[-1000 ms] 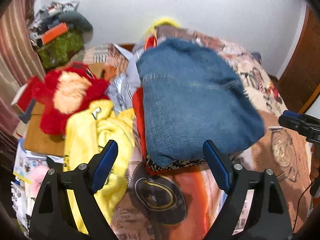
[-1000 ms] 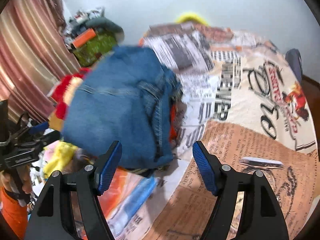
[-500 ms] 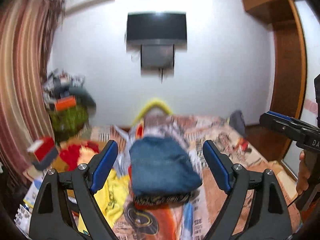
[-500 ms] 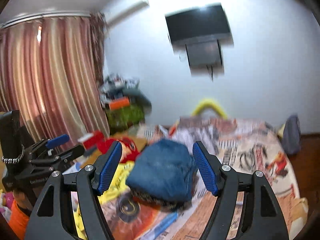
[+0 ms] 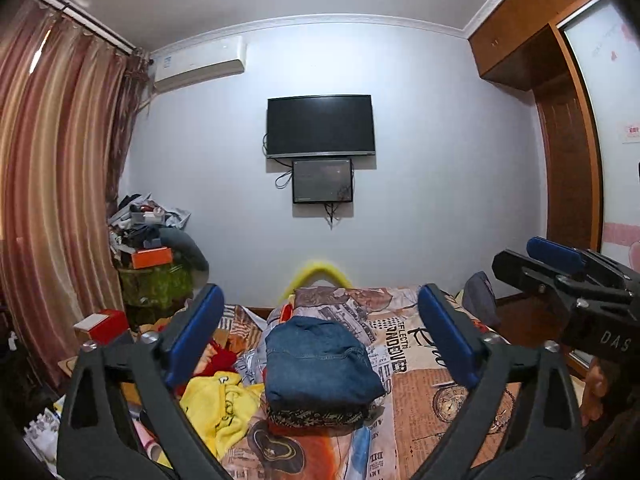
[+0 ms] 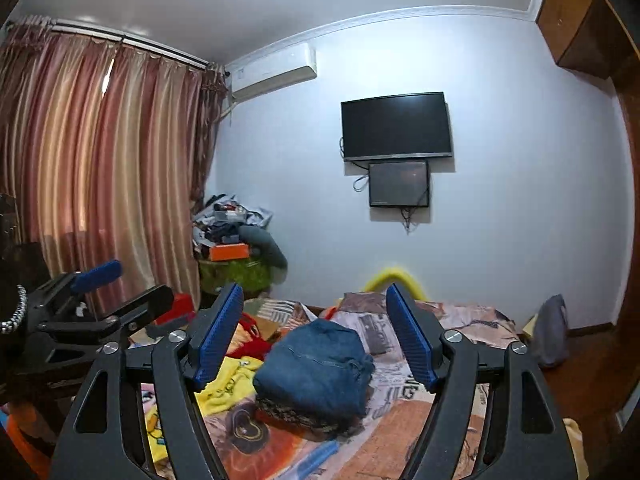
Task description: Fold large clothes
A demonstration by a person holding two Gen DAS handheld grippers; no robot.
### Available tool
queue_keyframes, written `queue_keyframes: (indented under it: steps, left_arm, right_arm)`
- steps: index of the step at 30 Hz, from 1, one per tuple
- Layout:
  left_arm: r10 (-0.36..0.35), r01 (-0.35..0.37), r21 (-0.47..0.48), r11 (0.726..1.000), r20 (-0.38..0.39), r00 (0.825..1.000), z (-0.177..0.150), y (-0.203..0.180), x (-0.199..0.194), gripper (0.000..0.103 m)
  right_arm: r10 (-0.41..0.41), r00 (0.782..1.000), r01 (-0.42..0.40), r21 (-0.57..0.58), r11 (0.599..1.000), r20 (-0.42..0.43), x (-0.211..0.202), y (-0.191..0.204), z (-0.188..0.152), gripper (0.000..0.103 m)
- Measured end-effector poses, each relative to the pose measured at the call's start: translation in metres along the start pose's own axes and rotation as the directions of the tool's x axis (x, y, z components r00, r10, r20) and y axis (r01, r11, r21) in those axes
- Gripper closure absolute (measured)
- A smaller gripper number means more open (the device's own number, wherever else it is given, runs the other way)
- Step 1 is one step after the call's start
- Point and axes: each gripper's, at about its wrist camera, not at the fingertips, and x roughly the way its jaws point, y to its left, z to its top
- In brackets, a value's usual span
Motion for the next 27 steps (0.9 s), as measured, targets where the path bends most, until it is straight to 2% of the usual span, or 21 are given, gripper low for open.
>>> queue_keyframes:
  steps: [1, 7, 27]
  left_arm:
    - [0.004, -0.004, -0.004, 1.0, -0.005, 1.0, -0.003, 0.0, -0.003, 0.001]
    - [0.016, -0.018, -0.045, 0.999, -0.043, 0.999, -0.013, 0.006, -0.004, 0.001]
    - [0.013, -0.021, -0.078, 0.997, -0.092, 0.996, -0.022, 0.018, 0.009, 0.001]
  right_arm:
    - [-0.008, 1.0, 0.008, 0.004, 1.0, -0.003, -0.001, 0.0, 0.0, 0.019]
    - [-0.077, 0.997, 0.077, 0.008, 0.997, -0.003, -0.005, -0.001, -0.001, 0.0]
    - [-0.06, 0.995, 0.064, 0.044, 0.997, -0.077, -0.001, -0.008, -0.015, 0.0]
